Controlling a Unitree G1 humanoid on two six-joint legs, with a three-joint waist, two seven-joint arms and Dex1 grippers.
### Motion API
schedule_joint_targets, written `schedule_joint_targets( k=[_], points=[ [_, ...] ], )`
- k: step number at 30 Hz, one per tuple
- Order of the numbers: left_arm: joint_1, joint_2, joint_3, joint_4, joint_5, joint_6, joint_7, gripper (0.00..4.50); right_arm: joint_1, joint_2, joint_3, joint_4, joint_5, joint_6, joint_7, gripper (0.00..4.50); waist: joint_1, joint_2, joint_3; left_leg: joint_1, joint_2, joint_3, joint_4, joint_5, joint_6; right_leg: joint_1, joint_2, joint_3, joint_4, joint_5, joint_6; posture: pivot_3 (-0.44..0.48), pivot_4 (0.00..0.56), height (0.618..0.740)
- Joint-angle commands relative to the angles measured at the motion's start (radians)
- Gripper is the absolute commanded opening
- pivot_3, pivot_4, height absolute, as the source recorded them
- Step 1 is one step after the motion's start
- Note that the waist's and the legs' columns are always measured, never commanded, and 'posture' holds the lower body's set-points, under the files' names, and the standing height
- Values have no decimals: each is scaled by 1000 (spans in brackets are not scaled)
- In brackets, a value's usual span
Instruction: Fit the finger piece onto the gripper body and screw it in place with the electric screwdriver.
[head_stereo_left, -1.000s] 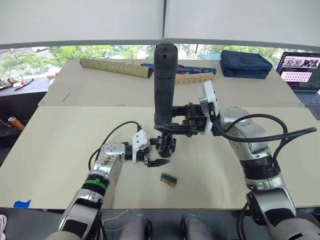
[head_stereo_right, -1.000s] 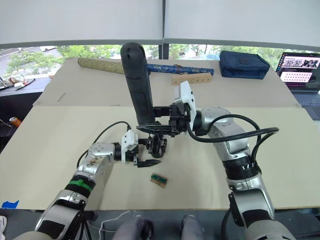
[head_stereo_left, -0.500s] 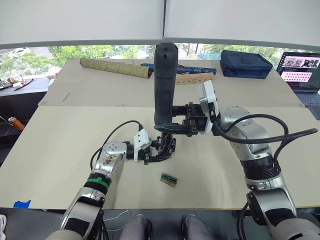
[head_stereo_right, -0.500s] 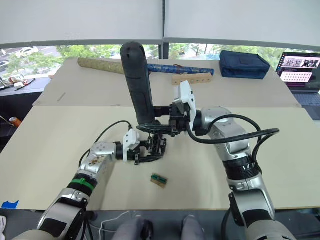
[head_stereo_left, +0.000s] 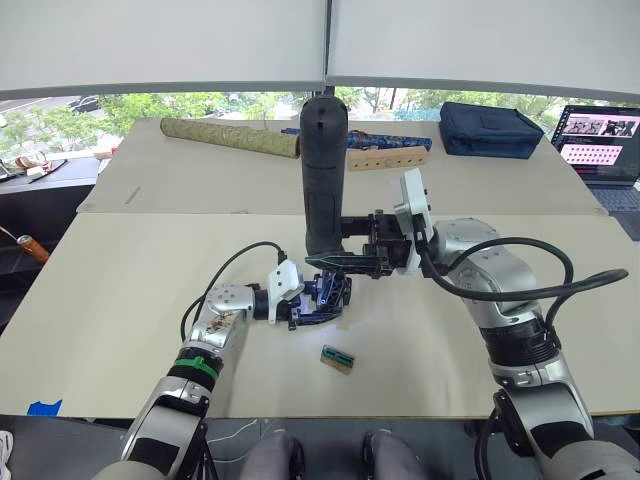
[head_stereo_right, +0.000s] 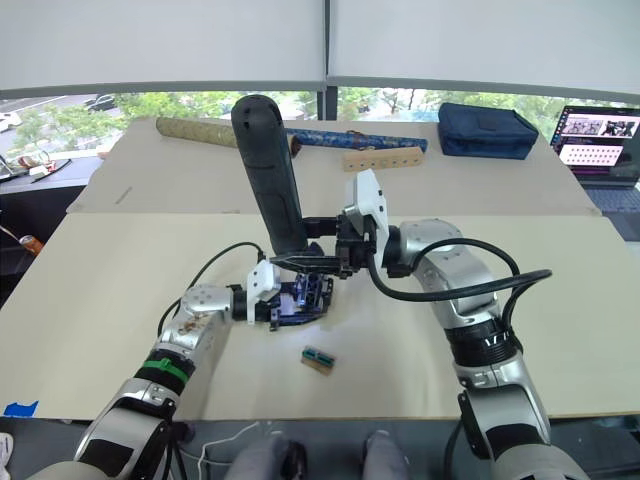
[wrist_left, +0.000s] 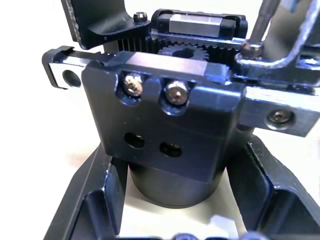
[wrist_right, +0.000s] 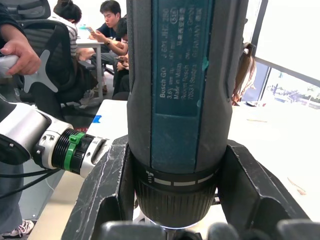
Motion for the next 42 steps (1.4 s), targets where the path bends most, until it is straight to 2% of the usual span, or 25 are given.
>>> schedule_joint_targets(
  k=[1, 16, 27, 42],
  points=[
    [19, -6, -24, -18, 11, -16, -11, 2326, 54, -18, 52, 18, -65, 8, -12, 1895, 0, 0, -1, 0, 0, 0, 0, 0, 0, 0, 0, 0, 0, 0, 0, 0, 150, 734],
    [22, -4, -26, -8, 19, -24, -10, 2326, 66, -20, 65, 36, -74, 6, -40, 1895, -1, -2, -3, 2, 0, 0, 0, 0, 0, 1, 0, 0, 0, 0, 0, 0, 150, 734],
    [24, -3, -35, 15, 40, -19, 8, 2326, -52, 7, -71, -28, 82, -8, -3, 1895, -1, -2, -3, -1, 0, 0, 0, 0, 0, -1, -1, 0, 0, 0, 0, 0, 150, 734],
    [25, 6, -49, 46, 60, 9, 49, 2326, -132, -24, -128, -37, 141, 6, 79, 1895, 2, -2, -3, -1, 0, 0, 0, -1, 1, -1, -1, 0, 0, 0, -1, 0, 150, 734]
  ],
)
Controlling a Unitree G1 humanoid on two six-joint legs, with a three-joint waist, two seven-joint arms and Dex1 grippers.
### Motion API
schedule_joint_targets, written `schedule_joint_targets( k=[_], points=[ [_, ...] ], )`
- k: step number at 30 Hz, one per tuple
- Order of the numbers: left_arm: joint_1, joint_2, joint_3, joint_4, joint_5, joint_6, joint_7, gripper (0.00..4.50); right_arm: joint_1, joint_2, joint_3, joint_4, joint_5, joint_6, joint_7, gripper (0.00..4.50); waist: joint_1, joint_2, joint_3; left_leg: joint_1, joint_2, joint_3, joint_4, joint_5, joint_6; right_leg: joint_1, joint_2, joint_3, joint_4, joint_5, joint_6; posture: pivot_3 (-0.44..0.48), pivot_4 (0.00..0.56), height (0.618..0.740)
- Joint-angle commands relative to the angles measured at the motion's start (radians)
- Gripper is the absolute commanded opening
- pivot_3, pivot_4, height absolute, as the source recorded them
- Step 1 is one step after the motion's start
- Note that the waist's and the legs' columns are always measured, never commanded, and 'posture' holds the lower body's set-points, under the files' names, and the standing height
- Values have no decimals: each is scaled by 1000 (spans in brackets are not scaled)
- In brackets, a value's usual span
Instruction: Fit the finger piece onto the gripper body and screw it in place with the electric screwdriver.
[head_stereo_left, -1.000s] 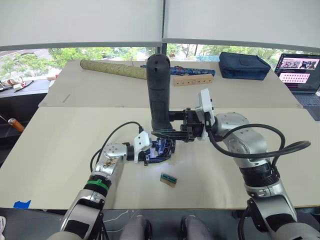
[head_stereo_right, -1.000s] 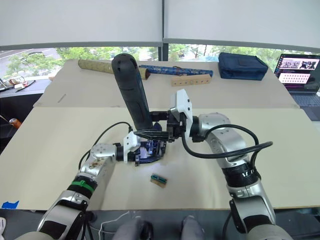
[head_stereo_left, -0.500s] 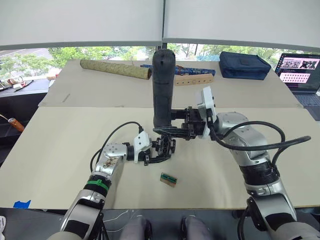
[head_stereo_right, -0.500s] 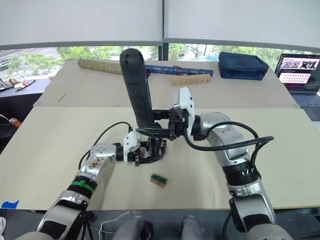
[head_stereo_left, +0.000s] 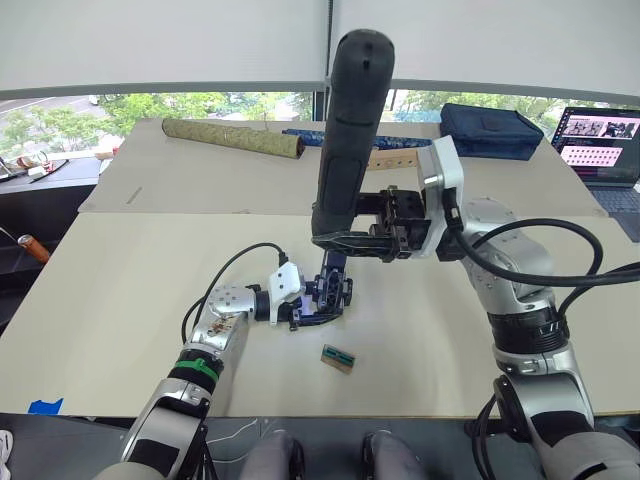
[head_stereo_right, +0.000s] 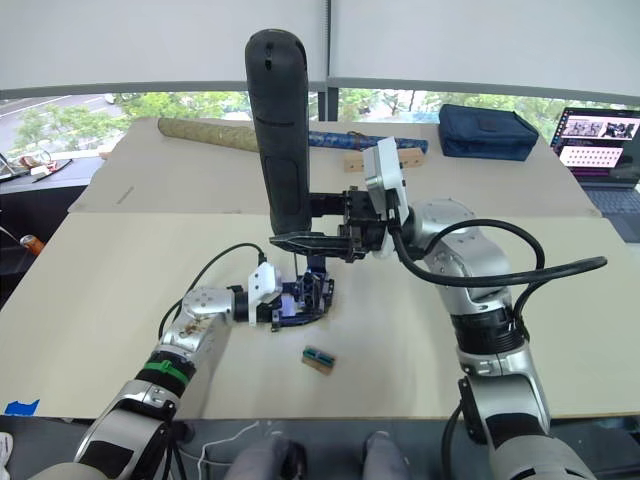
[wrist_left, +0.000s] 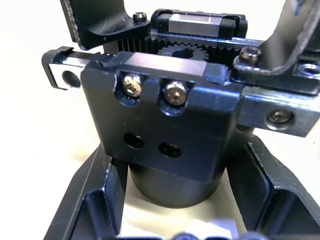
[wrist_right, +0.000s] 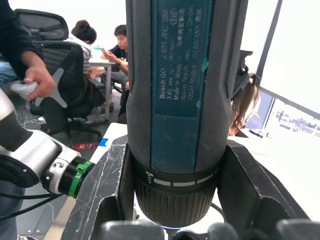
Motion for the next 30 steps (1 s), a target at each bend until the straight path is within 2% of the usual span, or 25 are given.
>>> schedule_joint_targets(
  k=[1, 2, 4, 5, 7, 11, 16, 20, 23, 26, 30],
  points=[
    [18, 5, -24, 41, 36, 51, 13, 2326, -37, -16, -42, -31, 34, -7, 17, 1895, 1, 0, 0, 0, 0, 0, 0, 0, 0, 0, 0, 0, 0, 0, 0, 0, 150, 734],
    [17, 6, -23, 41, 38, 55, 19, 2326, -40, -20, -45, -31, 36, -7, 20, 1895, 1, 0, 0, 0, 0, 0, 0, 0, 0, 0, 0, 0, 0, 0, 0, 0, 150, 734],
    [18, 8, -22, 41, 39, 63, 23, 3338, -44, -27, -55, -35, 45, -6, 23, 1895, 1, 0, 0, 0, 0, 0, 0, 0, 0, 0, 0, 0, 0, 0, 0, 0, 150, 734],
    [19, 10, -21, 42, 40, 59, 26, 3615, -47, -29, -60, -39, 51, -5, 24, 1895, 1, 0, 0, 0, 0, 0, 0, 0, 0, 0, 0, 0, 0, 0, 0, 0, 150, 734],
    [24, 16, -15, 40, 39, 49, 29, 4445, -50, -35, -72, -59, 72, 3, 23, 1895, 1, 0, 0, 0, 0, 0, 0, 0, 0, 0, 0, 0, 0, 0, 0, 0, 150, 734],
    [60, 55, 25, -20, -2, 69, 15, 4445, -68, -60, -103, -137, 130, 60, -18, 1895, -4, 0, 0, 1, 0, 0, 0, 0, 0, -1, 0, 0, 0, 0, 0, 0, 150, 734],
    [166, 218, 80, -130, -69, 68, -101, 4445, -14, -156, -209, -226, 218, 137, -74, 1895, -27, 0, 0, 2, 3, 0, -5, 1, -4, -3, 0, -1, 1, 1, -2, 0, 150, 734],
    [263, 362, 204, -160, -178, 46, -201, 4445, 189, -285, -346, -281, 195, 112, -68, 1895, -24, 0, 0, 4, 4, 0, -6, -1, -6, -3, -1, -3, -1, 0, -4, 0, 150, 734],
    [317, 434, 246, -189, -225, 70, -259, 4445, 332, -349, -416, -296, 158, 53, -38, 1895, -20, 2, 2, 3, 4, 2, -6, -3, -5, -4, -3, -4, -6, 0, -4, 0, 150, 734],
    [361, 480, 275, -218, -253, 79, -298, 4445, 469, -391, -465, -296, 106, -28, 12, 1895, -13, 4, 3, 2, 2, 3, -6, -4, -3, -3, -5, -4, -8, 0, -4, 0, 150, 734],
    [386, 479, 281, -320, -276, 83, -308, 4445, 513, -377, -465, -326, 132, -36, -13, 1895, -9, 4, 4, 2, 1, 3, -4, -5, -1, -3, -6, -5, -9, 0, -3, 0, 150, 734]
  ],
)
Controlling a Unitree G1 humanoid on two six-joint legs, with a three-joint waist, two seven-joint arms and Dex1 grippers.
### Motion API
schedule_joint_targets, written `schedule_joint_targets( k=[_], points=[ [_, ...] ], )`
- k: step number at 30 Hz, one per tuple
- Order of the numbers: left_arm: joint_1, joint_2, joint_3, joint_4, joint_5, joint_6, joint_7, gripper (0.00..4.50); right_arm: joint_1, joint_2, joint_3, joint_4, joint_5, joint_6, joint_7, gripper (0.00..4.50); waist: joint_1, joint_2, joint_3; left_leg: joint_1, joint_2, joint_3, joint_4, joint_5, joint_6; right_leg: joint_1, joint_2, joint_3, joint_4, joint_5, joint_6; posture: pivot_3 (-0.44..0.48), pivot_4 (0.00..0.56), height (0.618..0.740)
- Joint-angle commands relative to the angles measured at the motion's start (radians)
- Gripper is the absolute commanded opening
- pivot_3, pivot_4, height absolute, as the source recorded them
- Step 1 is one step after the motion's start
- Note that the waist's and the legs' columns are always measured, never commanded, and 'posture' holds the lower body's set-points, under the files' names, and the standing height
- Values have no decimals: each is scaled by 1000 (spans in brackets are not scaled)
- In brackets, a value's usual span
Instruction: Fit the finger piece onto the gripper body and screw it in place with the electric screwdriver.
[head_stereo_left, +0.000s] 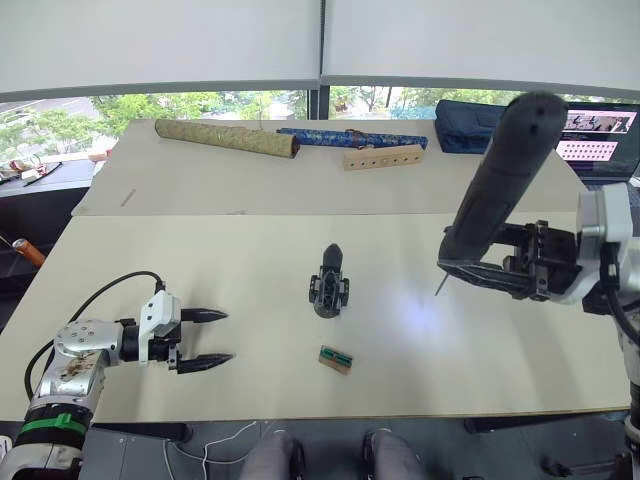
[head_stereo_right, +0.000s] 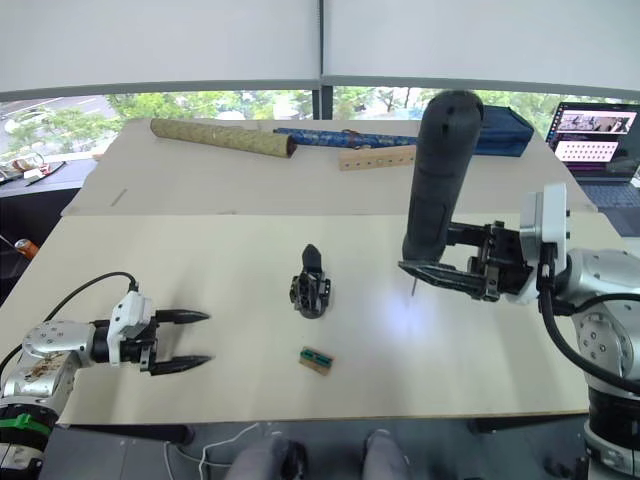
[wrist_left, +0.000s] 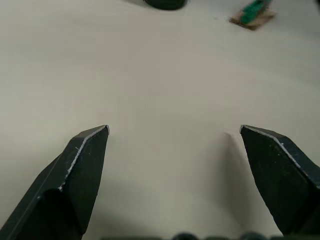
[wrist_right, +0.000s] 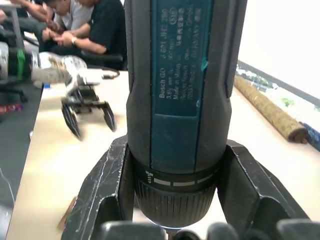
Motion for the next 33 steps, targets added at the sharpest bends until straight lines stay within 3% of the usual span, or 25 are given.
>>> schedule_joint_targets(
  k=[1, 7, 10, 20, 33],
  points=[
    [3, -7, 13, -124, -46, 26, 6, 4445, -17, 10, -24, -83, 57, -23, -27, 1895, 0, 0, 0, 0, 0, 0, 0, 0, 0, 0, 0, 0, 0, 0, 0, 0, 150, 734],
    [80, -47, -72, -355, -24, 9, 13, 4445, -88, 100, 108, -202, 174, 50, -126, 1895, -7, 0, 0, 0, 0, 0, 0, 0, -1, 0, 1, 0, 0, 1, -1, 0, 150, 734],
    [88, -82, -127, -411, 19, 31, 74, 4445, -103, 154, 174, -249, 211, 75, -173, 1895, -5, 0, 0, 0, 0, 0, 0, 0, -1, 0, 1, 0, -2, 1, 0, 0, 150, 734],
    [12, -223, -287, -347, 147, 15, 189, 4445, -94, 300, 401, -151, 52, -40, -89, 1895, 17, -1, 0, -1, 0, 0, 2, 0, 1, 1, 4, 0, -2, 2, -1, 0, 150, 734],
    [-27, -305, -371, -265, 231, -2, 274, 4445, -69, 313, 457, -52, -73, -139, -5, 1895, 22, 0, 0, 0, 0, 0, 4, 0, 1, 3, 5, 1, -2, 2, 0, 0, 150, 734]
  ],
)
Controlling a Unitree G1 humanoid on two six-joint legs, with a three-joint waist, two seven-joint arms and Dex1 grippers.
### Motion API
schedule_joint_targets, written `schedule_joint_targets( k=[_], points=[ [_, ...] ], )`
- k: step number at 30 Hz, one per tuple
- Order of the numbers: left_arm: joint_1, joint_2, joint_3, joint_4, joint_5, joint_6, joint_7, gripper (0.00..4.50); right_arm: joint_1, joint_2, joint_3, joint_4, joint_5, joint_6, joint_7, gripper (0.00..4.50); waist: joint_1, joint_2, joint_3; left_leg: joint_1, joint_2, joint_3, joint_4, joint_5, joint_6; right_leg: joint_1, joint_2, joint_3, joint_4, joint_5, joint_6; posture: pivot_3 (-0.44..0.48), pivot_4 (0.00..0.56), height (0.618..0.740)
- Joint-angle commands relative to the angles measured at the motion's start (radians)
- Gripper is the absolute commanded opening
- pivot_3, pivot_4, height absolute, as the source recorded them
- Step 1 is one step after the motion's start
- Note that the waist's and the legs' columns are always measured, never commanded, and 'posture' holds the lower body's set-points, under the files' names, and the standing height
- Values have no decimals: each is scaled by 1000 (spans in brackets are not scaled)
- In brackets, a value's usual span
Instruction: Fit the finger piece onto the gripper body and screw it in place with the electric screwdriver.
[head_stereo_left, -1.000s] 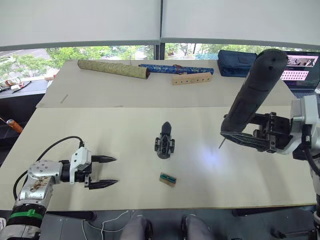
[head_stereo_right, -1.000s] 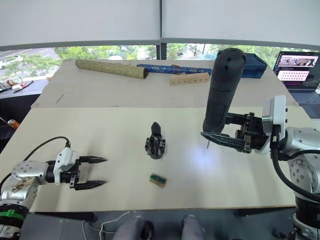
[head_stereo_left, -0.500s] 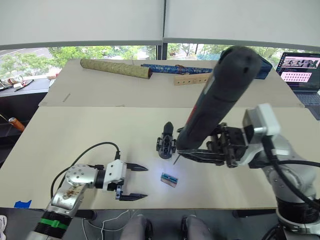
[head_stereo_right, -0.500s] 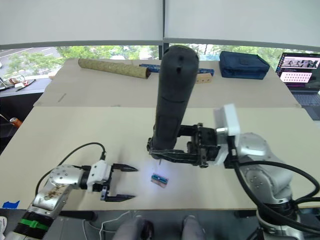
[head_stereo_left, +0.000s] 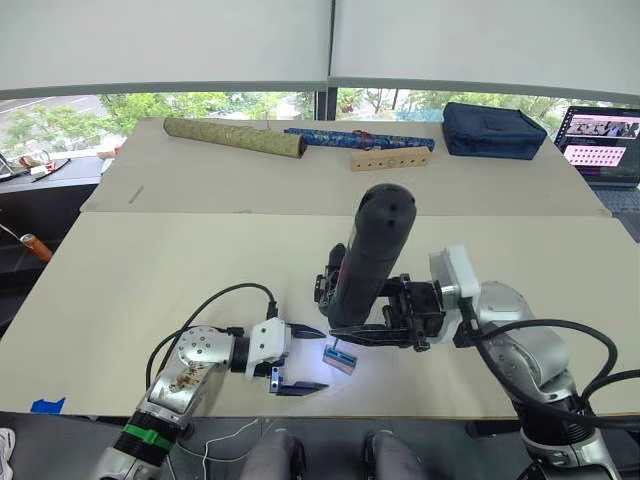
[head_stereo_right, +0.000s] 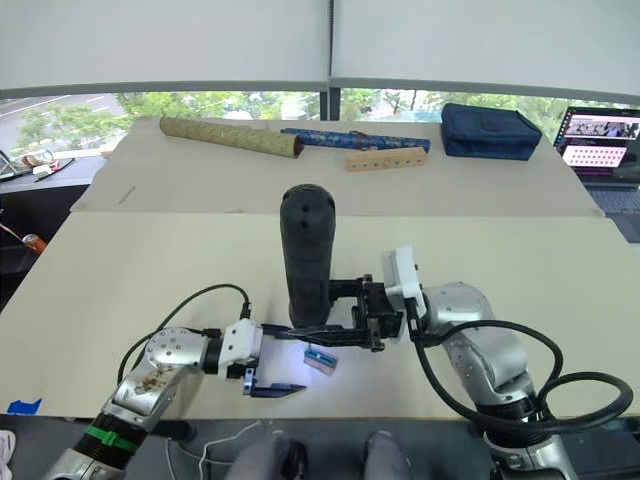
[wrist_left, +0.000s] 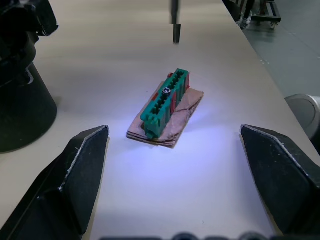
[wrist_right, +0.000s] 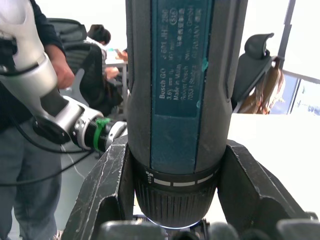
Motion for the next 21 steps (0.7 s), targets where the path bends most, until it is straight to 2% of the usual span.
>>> schedule_joint_targets(
  k=[1, 9, 21],
  points=[
    [-9, -31, -47, 54, 36, -18, 20, 4445, -15, 4, -6, -6, -9, -55, 16, 1895, 2, 0, 0, 1, 0, 0, 0, 0, 0, 0, 0, 0, 0, 0, 0, 0, 150, 734],
    [-38, -62, -78, 98, 59, -30, 21, 4445, -5, 11, 6, 6, -43, -74, 12, 1895, 11, 1, 0, 1, 0, 0, 1, 0, 0, 1, 0, 0, 0, 0, 0, 0, 150, 734],
    [-34, -57, -81, 88, 52, -5, 9, 4445, 6, -5, 11, 24, -66, -90, 29, 1895, 11, 1, 0, 1, 0, 0, 1, 0, 1, 1, 0, 0, 0, 1, 0, 0, 150, 734]
  ],
)
